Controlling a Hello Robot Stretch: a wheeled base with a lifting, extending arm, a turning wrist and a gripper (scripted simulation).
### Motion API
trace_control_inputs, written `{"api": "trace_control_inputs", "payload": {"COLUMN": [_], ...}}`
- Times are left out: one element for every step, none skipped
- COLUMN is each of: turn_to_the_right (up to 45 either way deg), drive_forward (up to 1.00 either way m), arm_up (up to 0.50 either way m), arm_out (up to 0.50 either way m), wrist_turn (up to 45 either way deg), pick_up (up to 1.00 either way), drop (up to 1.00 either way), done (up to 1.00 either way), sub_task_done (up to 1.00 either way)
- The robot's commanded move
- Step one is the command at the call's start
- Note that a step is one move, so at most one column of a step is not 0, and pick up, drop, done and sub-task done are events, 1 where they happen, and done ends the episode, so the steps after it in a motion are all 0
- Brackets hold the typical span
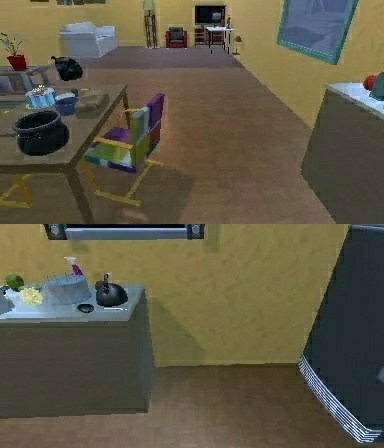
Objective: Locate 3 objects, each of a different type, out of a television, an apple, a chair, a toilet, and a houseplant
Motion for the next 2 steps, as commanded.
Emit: {"api": "trace_control_inputs", "payload": {"turn_to_the_right": [0.0,-27.0], "drive_forward": [0.45,0.00], "arm_up": [0.00,0.00], "arm_out": [0.00,0.00], "wrist_turn": [0.0,0.0], "pick_up": [0.00,0.00], "drop": [0.00,0.00], "done": [0.00,0.00], "sub_task_done": [0.00,0.00]}}
